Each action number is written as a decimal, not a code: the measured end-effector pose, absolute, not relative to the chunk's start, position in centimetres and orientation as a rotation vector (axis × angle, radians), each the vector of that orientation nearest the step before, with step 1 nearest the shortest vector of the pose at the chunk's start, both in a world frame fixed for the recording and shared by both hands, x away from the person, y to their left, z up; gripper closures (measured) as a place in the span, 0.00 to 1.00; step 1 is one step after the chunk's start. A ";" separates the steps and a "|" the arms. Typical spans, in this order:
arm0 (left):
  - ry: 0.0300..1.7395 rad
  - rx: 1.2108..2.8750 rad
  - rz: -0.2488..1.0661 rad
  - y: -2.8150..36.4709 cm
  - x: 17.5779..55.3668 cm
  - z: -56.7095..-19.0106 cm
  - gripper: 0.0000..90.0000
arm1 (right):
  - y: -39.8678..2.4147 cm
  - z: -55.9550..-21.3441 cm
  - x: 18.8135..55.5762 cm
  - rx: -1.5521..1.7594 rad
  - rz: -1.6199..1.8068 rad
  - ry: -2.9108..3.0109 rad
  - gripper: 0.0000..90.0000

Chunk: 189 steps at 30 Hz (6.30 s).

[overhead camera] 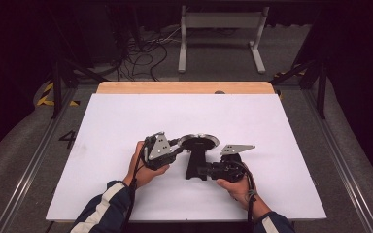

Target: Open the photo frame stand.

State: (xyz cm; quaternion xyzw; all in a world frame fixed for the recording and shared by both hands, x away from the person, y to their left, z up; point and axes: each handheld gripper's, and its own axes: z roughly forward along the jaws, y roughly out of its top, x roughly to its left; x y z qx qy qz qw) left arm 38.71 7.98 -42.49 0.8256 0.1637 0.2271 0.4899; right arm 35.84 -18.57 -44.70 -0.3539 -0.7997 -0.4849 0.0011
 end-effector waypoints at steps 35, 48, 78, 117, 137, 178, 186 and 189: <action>0.399 2.159 0.520 5.8 41.3 -45.5 0.75 | -19.0 -45.3 35.4 -1.128 -1.489 -2.508 0.85; 0.406 2.090 0.444 5.8 41.3 -45.2 0.63 | -19.1 -45.1 35.0 -1.169 -1.505 -2.539 0.85; 0.378 2.113 0.510 7.1 39.5 -44.2 0.76 | -20.6 -41.7 31.9 -1.168 -1.674 -2.750 0.98; 0.356 2.088 0.474 6.3 39.9 -44.5 0.77 | -10.5 -45.6 30.4 -1.070 -1.478 -3.119 1.00; 0.346 2.103 0.500 6.2 39.4 -44.4 0.86 | -13.0 -45.5 31.6 -1.166 -1.425 -3.043 1.00; 0.363 2.140 0.527 5.8 39.7 -45.2 0.86 | -13.8 -45.2 31.7 -1.183 -1.447 -2.991 1.00; 0.356 2.134 0.508 6.2 39.7 -45.2 0.87 | -14.2 -45.0 31.8 -1.199 -1.448 -2.994 1.00; 0.352 2.141 0.513 6.2 39.6 -45.2 0.87 | -14.4 -44.9 31.7 -1.204 -1.448 -2.990 1.00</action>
